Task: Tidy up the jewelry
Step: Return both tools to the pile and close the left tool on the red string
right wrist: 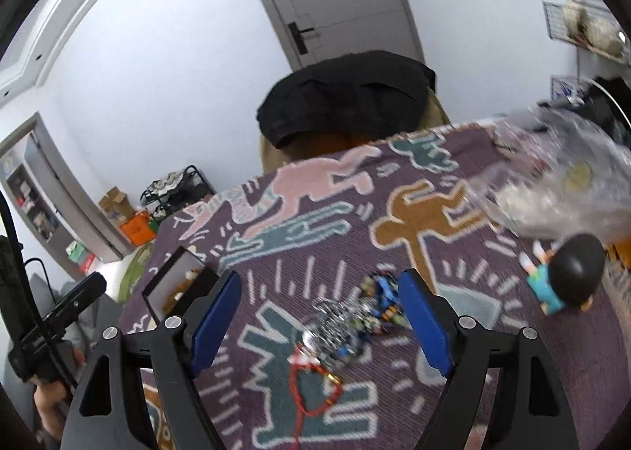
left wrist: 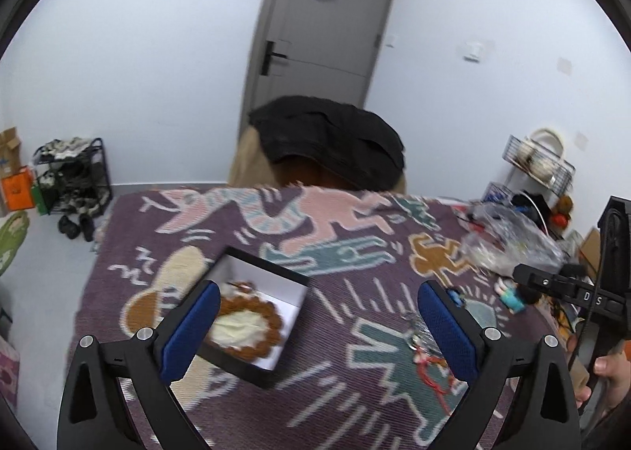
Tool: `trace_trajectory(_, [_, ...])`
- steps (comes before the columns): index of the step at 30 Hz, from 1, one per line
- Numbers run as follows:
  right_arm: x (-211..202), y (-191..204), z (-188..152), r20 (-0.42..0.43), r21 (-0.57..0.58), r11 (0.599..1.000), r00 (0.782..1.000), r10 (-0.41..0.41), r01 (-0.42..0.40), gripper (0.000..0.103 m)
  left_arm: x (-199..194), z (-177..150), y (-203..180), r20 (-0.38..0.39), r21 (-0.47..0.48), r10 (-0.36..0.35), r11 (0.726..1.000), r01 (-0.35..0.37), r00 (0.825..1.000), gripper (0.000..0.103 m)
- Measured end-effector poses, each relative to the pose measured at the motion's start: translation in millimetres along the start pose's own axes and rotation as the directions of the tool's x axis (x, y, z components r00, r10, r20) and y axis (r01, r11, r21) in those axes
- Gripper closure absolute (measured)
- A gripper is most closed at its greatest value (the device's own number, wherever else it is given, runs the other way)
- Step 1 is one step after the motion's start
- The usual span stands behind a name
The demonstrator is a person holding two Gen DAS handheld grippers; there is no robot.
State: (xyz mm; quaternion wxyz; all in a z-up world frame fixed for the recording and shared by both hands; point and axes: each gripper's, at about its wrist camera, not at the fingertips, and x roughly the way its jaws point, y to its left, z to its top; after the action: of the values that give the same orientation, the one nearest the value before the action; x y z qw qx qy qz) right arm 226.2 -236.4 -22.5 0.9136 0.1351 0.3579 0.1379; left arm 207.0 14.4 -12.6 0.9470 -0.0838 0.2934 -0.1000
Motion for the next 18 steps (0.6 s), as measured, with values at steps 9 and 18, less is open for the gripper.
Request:
trace_trajectory(9, [-13,-32,-27,-0.043,0.083,0.996,0.998,0.044,-0.04,0.0,26,-26,-49,-0.115,0.06,-0.057,0.996,0.064,0.992,0.003])
trace_trajectory(18, [-19,-50,-54,-0.052,0.112,0.992,0.997,0.064,-0.058,0.0,53,-54,-80,-0.251,0.057,-0.122,0.989,0.14,0.96,0.022])
